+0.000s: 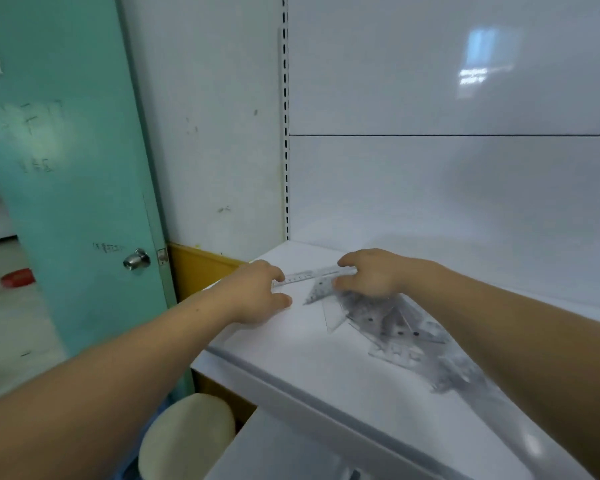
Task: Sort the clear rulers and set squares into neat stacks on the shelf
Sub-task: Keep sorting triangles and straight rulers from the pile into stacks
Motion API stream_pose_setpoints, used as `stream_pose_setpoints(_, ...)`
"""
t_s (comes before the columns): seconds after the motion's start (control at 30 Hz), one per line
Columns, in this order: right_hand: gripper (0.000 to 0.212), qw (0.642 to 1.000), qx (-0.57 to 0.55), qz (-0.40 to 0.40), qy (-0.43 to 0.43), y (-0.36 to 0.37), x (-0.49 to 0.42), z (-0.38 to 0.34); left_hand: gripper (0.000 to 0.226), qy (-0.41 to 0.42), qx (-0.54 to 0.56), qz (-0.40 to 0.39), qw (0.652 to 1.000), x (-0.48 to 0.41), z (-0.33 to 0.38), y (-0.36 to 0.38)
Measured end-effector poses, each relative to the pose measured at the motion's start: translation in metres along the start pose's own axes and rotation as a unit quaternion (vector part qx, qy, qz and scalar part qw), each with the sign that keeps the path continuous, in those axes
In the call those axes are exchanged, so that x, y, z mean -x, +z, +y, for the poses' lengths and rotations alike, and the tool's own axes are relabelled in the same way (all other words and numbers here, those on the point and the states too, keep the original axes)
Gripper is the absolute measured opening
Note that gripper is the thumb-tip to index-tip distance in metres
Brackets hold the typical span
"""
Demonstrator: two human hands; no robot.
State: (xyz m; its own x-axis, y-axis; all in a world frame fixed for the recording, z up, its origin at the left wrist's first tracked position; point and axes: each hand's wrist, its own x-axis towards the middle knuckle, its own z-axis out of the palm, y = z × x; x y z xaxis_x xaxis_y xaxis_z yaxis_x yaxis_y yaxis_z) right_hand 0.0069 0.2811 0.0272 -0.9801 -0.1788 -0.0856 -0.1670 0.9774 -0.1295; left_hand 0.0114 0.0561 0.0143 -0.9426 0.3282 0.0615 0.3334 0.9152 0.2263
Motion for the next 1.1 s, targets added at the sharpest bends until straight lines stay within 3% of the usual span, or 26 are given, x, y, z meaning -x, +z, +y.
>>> stream_pose_setpoints(0.07, 0.054, 1.000, -0.003, -0.014, 0.001, -0.002, -0.018, 0.004, 0.058, 0.007, -0.013, -0.017, 1.000, -0.023, -0.003, 0.003)
stream_pose_setpoints(0.17, 0.025, 1.000, -0.019, -0.011, -0.014, -0.004, -0.036, 0.010, 0.061, 0.023, -0.015, -0.041, 0.999, -0.049, -0.006, 0.006)
stream_pose_setpoints(0.27, 0.034, 0.999, -0.017, 0.022, -0.023, -0.006, -0.041, 0.011, 0.060, 0.051, -0.007, -0.047, 0.998, -0.069, -0.007, 0.010)
stream_pose_setpoints(0.37, 0.025, 0.998, -0.002, 0.067, -0.015, -0.008, -0.039, 0.009, 0.056, 0.086, -0.008, -0.047, 0.995, -0.083, -0.006, 0.013)
stream_pose_setpoints(0.53, 0.034, 0.987, 0.030, 0.151, 0.053, -0.014, -0.020, 0.003, 0.059, 0.157, 0.016, -0.036, 0.987, -0.090, -0.002, 0.016)
stream_pose_setpoints(0.67, 0.045, 0.984, 0.034, 0.109, 0.137, -0.010, 0.003, -0.004, 0.059, 0.216, -0.028, -0.049, 0.975, -0.086, 0.006, 0.023)
stream_pose_setpoints(0.83, 0.046, 0.972, 0.001, 0.111, 0.205, 0.005, 0.033, -0.016, 0.040, 0.277, 0.042, -0.043, 0.959, -0.084, 0.004, 0.023)
stream_pose_setpoints(0.93, 0.054, 0.949, -0.066, 0.181, 0.250, 0.010, 0.047, -0.016, 0.040, 0.271, 0.110, -0.053, 0.955, -0.080, 0.005, 0.023)
stream_pose_setpoints(1.1, 0.063, 0.931, -0.077, 0.244, 0.262, 0.009, 0.065, -0.013, 0.059, 0.215, 0.183, -0.092, 0.955, -0.079, 0.009, 0.018)
